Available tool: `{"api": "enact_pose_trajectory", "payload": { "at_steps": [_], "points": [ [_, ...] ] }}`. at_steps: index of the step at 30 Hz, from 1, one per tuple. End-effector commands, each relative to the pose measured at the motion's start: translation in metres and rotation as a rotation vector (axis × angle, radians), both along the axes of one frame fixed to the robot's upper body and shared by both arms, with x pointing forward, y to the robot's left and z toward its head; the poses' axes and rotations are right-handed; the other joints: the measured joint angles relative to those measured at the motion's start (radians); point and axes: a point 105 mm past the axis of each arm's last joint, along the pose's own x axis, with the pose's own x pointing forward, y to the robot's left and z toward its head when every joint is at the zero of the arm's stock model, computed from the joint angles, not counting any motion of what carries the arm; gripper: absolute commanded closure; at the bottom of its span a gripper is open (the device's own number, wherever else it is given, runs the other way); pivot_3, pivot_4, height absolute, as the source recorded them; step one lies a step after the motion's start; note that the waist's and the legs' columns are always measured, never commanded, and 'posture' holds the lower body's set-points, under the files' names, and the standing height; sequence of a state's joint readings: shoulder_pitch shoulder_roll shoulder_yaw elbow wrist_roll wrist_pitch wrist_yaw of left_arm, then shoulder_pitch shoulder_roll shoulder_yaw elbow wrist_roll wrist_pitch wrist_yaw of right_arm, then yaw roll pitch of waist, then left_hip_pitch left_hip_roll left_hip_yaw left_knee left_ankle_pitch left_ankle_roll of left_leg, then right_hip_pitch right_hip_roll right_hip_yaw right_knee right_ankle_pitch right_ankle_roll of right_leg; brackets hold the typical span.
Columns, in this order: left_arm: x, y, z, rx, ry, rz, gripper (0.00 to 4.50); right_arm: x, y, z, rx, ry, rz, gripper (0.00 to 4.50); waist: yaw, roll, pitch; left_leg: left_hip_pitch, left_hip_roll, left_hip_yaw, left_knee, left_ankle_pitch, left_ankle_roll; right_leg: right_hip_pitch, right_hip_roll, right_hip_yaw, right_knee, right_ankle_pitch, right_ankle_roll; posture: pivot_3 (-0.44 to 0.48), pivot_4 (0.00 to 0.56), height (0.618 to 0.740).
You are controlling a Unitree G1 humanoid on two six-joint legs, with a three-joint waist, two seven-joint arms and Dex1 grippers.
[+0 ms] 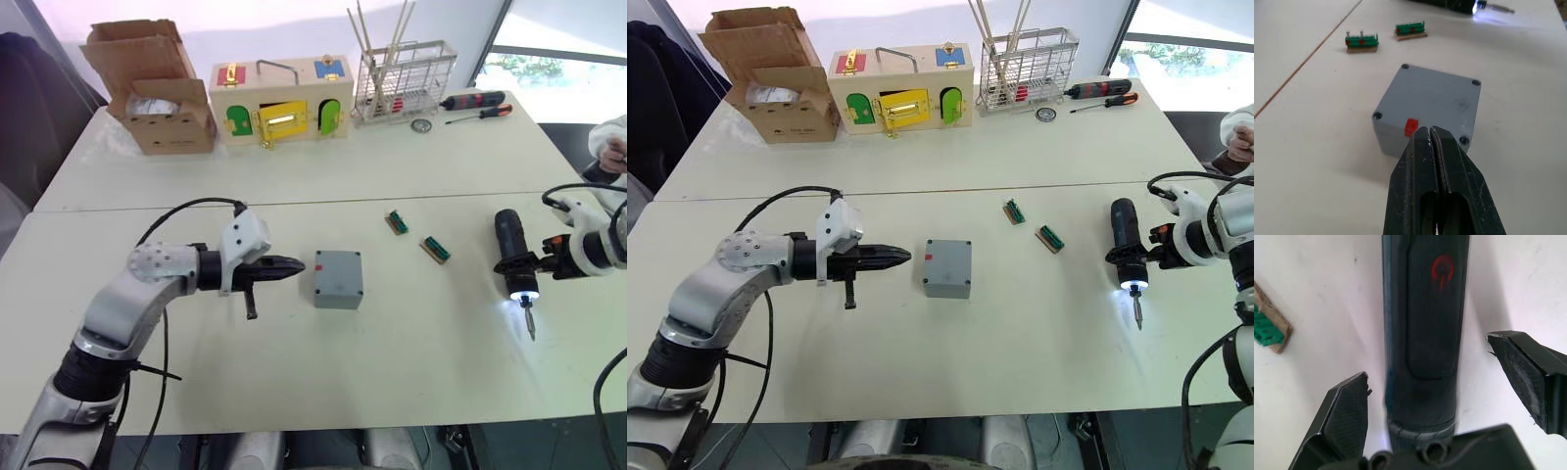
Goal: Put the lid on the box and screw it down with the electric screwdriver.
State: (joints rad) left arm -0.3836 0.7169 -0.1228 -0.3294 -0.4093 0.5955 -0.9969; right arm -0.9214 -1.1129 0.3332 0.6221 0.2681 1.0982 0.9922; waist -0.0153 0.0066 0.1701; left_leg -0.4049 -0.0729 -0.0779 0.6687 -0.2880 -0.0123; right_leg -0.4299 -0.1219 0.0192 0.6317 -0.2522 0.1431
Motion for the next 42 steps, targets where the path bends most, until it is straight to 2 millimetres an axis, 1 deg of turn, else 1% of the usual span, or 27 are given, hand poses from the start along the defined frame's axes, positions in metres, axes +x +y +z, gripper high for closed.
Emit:
{"api": "enact_pose_trajectory", "payload": {
  "at_steps": [1, 2, 3, 4, 5, 6, 8, 10, 12, 13, 14, 16, 18, 19, 20, 24, 27, 29, 31, 32, 35, 38, 42],
  "points": [
    [0.007, 0.021, -0.001, 0.044, -0.026, 0.069, 4.5, 0.026, 0.022, 0.067, -0.165, -0.334, 0.256, 0.04, -0.003, 0.0, 0.0, 0.0, 0.0, 0.0, -0.001, 0.0, 0.0, 0.0, 0.0, 0.0, 0.0, 0.0, 0.0, 0.0, 0.15, 0.73],
    [0.008, 0.023, -0.009, 0.058, -0.01, 0.076, 4.5, 0.027, 0.056, 0.083, -0.149, -0.445, 0.427, 0.04, -0.004, 0.0, 0.0, 0.0, 0.0, 0.0, -0.001, 0.001, -0.001, -0.002, 0.001, 0.0, 0.001, 0.0, 0.0, 0.0, 0.15, 0.73],
    [0.009, 0.024, -0.013, 0.068, 0.0, 0.08, 4.5, 0.024, 0.079, 0.092, -0.135, -0.517, 0.545, 0.04, -0.004, 0.0, 0.0, 0.0, 0.001, 0.0, -0.002, 0.001, -0.001, -0.002, 0.001, 0.0, 0.001, 0.0, 0.0, 0.0, 0.15, 0.73],
    [0.009, 0.021, -0.017, 0.071, 0.009, 0.071, 4.5, 0.012, 0.105, 0.093, -0.079, -0.551, 0.673, 0.04, -0.003, 0.0, 0.0, -0.001, 0.001, 0.0, -0.003, 0.001, -0.002, -0.003, 0.002, 0.0, 0.001, 0.0, 0.0, 0.0, 0.15, 0.73],
    [0.009, 0.017, -0.02, 0.074, 0.011, 0.062, 4.5, -0.006, 0.128, 0.084, 0.007, -0.521, 0.775, 0.04, 0.001, 0.0, 0.0, -0.001, 0.001, -0.001, -0.003, 0.001, -0.002, -0.003, 0.003, -0.001, 0.001, 0.0, 0.0, 0.0, 0.15, 0.73],
    [0.01, 0.012, -0.021, 0.069, 0.009, 0.053, 4.5, -0.024, 0.143, 0.07, 0.059, -0.472, 0.856, 0.04, 0.005, -0.001, 0.0, -0.001, 0.002, -0.003, -0.003, 0.001, -0.002, -0.003, 0.003, -0.002, 0.001, 0.0, 0.0, 0.0, 0.15, 0.73],
    [0.012, 0.003, -0.021, 0.045, 0.015, 0.037, 4.5, -0.054, 0.162, 0.037, 0.105, -0.354, 0.961, 0.04, 0.028, -0.004, -0.001, -0.002, 0.003, -0.007, -0.002, 0.001, -0.003, -0.001, 0.003, -0.005, 0.0, 0.0, 0.0, 0.0, 0.15, 0.73],
    [0.015, -0.003, -0.024, 0.056, 0.009, 0.023, 4.5, -0.076, 0.173, 0.01, 0.123, -0.281, 1.019, 0.04, 0.046, -0.005, -0.001, -0.004, 0.001, -0.008, 0.0, 0.001, -0.002, 0.001, 0.001, -0.005, -0.001, 0.0, 0.0, 0.0, 0.15, 0.73],
    [0.019, -0.01, -0.031, 0.091, -0.006, 0.008, 4.5, -0.084, 0.187, -0.013, 0.158, -0.293, 1.007, 0.04, 0.051, -0.005, 0.0, -0.004, -0.001, -0.005, 0.009, -0.001, 0.002, 0.002, 0.0, -0.002, 0.0, 0.0, 0.0, 0.0, 0.15, 0.73],
    [0.021, -0.014, -0.033, 0.098, -0.018, -0.003, 4.5, -0.083, 0.194, -0.019, 0.158, -0.329, 0.99, 0.04, 0.051, -0.005, -0.001, -0.004, -0.001, -0.005, 0.012, -0.004, 0.007, 0.004, 0.0, -0.002, 0.001, 0.001, 0.0, 0.0, 0.15, 0.73],
    [0.023, -0.017, -0.033, 0.094, -0.021, -0.004, 4.5, -0.083, 0.198, -0.025, 0.165, -0.345, 0.973, 0.04, 0.051, -0.005, -0.001, -0.003, -0.001, -0.005, 0.013, -0.005, 0.008, 0.005, 0.0, -0.002, 0.0, 0.003, -0.001, 0.0, 0.15, 0.73],
    [0.025, -0.025, -0.031, 0.085, -0.024, -0.032, 4.5, -0.086, 0.206, -0.037, 0.176, -0.352, 0.955, 0.04, 0.051, -0.005, -0.001, -0.003, -0.001, -0.004, 0.014, -0.005, 0.008, 0.006, 0.0, -0.001, 0.0, 0.004, -0.001, 0.0, 0.15, 0.73],
    [0.024, -0.033, -0.028, 0.074, -0.024, -0.06, 4.5, -0.088, 0.214, -0.043, 0.205, -0.36, 0.936, 0.04, 0.054, -0.005, -0.001, -0.003, -0.001, -0.005, 0.014, -0.005, 0.008, 0.005, 0.001, -0.002, 0.0, 0.004, -0.001, 0.0, 0.15, 0.73],
    [0.024, -0.035, -0.027, 0.069, -0.023, -0.067, 4.5, -0.088, 0.216, -0.043, 0.216, -0.364, 0.929, 0.04, 0.052, -0.005, -0.001, -0.003, 0.0, -0.005, 0.014, -0.004, 0.006, 0.005, 0.002, -0.002, 0.0, 0.004, -0.001, 0.0, 0.15, 0.73],
    [0.024, -0.037, -0.027, 0.065, -0.021, -0.075, 4.5, -0.088, 0.219, -0.043, 0.227, -0.373, 0.922, 0.04, 0.051, -0.005, -0.001, -0.003, 0.0, -0.005, 0.014, -0.001, 0.001, 0.004, 0.002, -0.002, 0.0, 0.004, -0.001, 0.0, 0.15, 0.73],
    [0.023, -0.045, -0.029, 0.075, -0.022, -0.118, 4.5, -0.087, 0.23, -0.046, 0.251, -0.383, 0.906, 0.04, 0.048, -0.005, -0.001, -0.003, 0.0, -0.005, 0.013, -0.001, 0.001, 0.004, 0.003, -0.002, 0.0, 0.004, -0.001, 0.0, 0.15, 0.73],
    [0.025, -0.059, -0.029, 0.053, -0.034, -0.161, 4.5, -0.092, 0.238, -0.051, 0.278, -0.358, 0.912, 0.04, 0.048, -0.005, -0.001, -0.003, 0.0, -0.005, 0.013, -0.001, 0.001, 0.004, 0.003, -0.002, 0.0, 0.004, -0.001, 0.0, 0.15, 0.73],
    [0.028, -0.073, -0.027, 0.028, -0.025, -0.189, 4.5, -0.097, 0.244, -0.05, 0.32, -0.341, 0.92, 0.04, 0.052, -0.005, -0.001, -0.003, 0.0, -0.005, 0.014, -0.002, 0.003, 0.004, 0.003, -0.002, 0.001, 0.004, -0.001, 0.0, 0.15, 0.73],
    [0.028, -0.085, -0.032, 0.075, -0.045, -0.24, 4.5, -0.101, 0.248, -0.047, 0.371, -0.333, 0.922, 0.04, 0.055, -0.006, -0.001, -0.003, -0.001, -0.006, 0.014, -0.002, 0.003, 0.005, 0.003, -0.003, 0.001, 0.004, -0.001, 0.0, 0.15, 0.73],
    [0.028, -0.087, -0.033, 0.088, -0.059, -0.249, 4.5, -0.101, 0.249, -0.046, 0.385, -0.33, 0.92, 0.04, 0.053, -0.006, -0.001, -0.003, -0.001, -0.006, 0.014, -0.002, 0.003, 0.005, 0.003, -0.003, 0.0, 0.004, -0.001, 0.0, 0.15, 0.73],
    [0.037, -0.087, -0.036, 0.111, -0.088, -0.224, 4.5, -0.105, 0.248, -0.047, 0.37, -0.309, 0.937, 0.04, 0.051, -0.006, -0.001, -0.003, -0.001, -0.005, 0.014, -0.001, 0.002, 0.005, 0.003, -0.003, 0.0, 0.004, -0.001, 0.0, 0.15, 0.73],
    [0.041, -0.08, -0.039, 0.137, -0.095, -0.202, 4.5, -0.105, 0.241, -0.043, 0.331, -0.309, 0.938, 0.04, 0.044, -0.006, -0.001, -0.003, -0.001, -0.005, 0.014, -0.001, 0.002, 0.005, 0.003, -0.003, 0.0, 0.004, -0.001, 0.0, 0.15, 0.73],
    [0.045, -0.06, -0.044, 0.186, -0.105, -0.158, 4.5, -0.098, 0.22, -0.034, 0.25, -0.309, 0.931, 0.04, 0.038, -0.006, -0.001, -0.003, -0.001, -0.005, 0.014, -0.004, 0.006, 0.005, 0.003, -0.003, 0.0, 0.004, -0.001, 0.0, 0.15, 0.73]
  ]
}}
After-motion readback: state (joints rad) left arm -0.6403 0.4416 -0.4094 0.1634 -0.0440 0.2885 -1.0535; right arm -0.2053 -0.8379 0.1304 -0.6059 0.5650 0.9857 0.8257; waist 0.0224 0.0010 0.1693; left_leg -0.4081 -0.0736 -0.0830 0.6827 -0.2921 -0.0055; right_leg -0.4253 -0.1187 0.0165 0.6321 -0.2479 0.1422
